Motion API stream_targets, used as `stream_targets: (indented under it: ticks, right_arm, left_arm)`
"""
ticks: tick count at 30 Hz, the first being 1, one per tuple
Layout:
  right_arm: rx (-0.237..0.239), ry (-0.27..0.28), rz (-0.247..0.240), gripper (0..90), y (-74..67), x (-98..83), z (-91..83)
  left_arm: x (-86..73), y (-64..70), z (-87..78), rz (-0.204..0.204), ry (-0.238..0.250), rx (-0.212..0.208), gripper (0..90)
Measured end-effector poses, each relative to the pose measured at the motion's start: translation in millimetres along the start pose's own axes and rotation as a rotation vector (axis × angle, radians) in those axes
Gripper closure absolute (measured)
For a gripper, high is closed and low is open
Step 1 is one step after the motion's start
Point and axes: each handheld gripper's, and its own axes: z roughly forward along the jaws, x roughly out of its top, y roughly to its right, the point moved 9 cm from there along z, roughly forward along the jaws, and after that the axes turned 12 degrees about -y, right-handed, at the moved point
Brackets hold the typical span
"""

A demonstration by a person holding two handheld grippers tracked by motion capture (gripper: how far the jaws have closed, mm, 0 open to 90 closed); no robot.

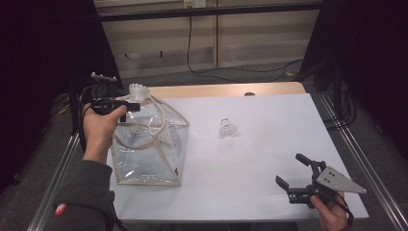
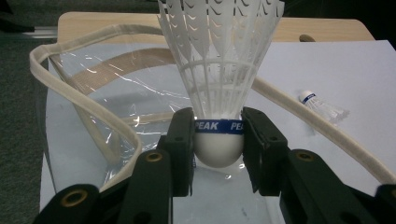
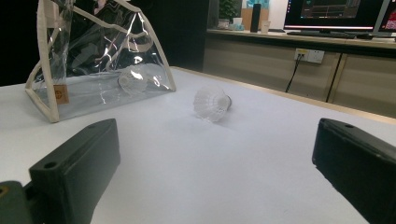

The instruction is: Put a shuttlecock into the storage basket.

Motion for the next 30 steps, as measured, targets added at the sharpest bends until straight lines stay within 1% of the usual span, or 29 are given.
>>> stream_targets:
  ticks: [2, 5, 7, 8, 10, 15, 16, 19, 28, 30]
  right_arm:
    - [0.001, 0.001, -0.001, 0.7, 0.0, -0.1, 0.2]
    - [0.000, 0.000, -0.001, 0.7, -0.1, 0.0, 0.1]
    - [0.000, 0.000, -0.001, 0.7, 0.0, -0.1, 0.1]
    - [0.000, 0.000, 0.000, 0.7, -0.1, -0.1, 0.2]
    - [0.001, 0.000, 0.000, 0.7, -0.2, 0.0, 0.2]
    - [0.000, 0.000, -0.001, 0.7, -0.2, -0.1, 0.3]
    - [0.001, 0.000, 0.000, 0.7, -0.3, -0.1, 0.4]
    - [0.001, -0.001, -0.001, 0.7, -0.4, -0.3, 0.5]
    - [0.001, -0.002, -0.004, 0.7, -0.2, -0.5, 0.9]
    - [0.001, -0.001, -0.002, 0.7, -0.4, -0.4, 0.9]
  left_arm:
    - [0.0, -1.2, 1.0, -0.012, 0.008, 0.004, 65.7]
    - [-1.1, -4.0, 1.6, -0.016, 0.003, 0.008, 65.7]
    - [-1.3, -5.3, 2.3, -0.028, 0.008, 0.012, 65.7]
    - [-1.7, -6.6, 2.5, -0.022, 0.006, 0.013, 65.7]
    - [-1.8, -7.8, 2.7, -0.031, 0.011, 0.016, 65.7]
    - [-3.5, -12.1, 3.6, -0.037, 0.006, 0.023, 65.7]
    - [-3.6, -12.7, 4.4, -0.045, 0.011, 0.024, 65.7]
    - [-4.9, -15.0, 5.4, -0.043, 0.005, 0.028, 65.7]
    - [-6.5, -17.7, 9.5, -0.054, 0.004, 0.038, 65.7]
    - [-6.6, -17.5, 10.7, -0.048, 0.002, 0.036, 65.7]
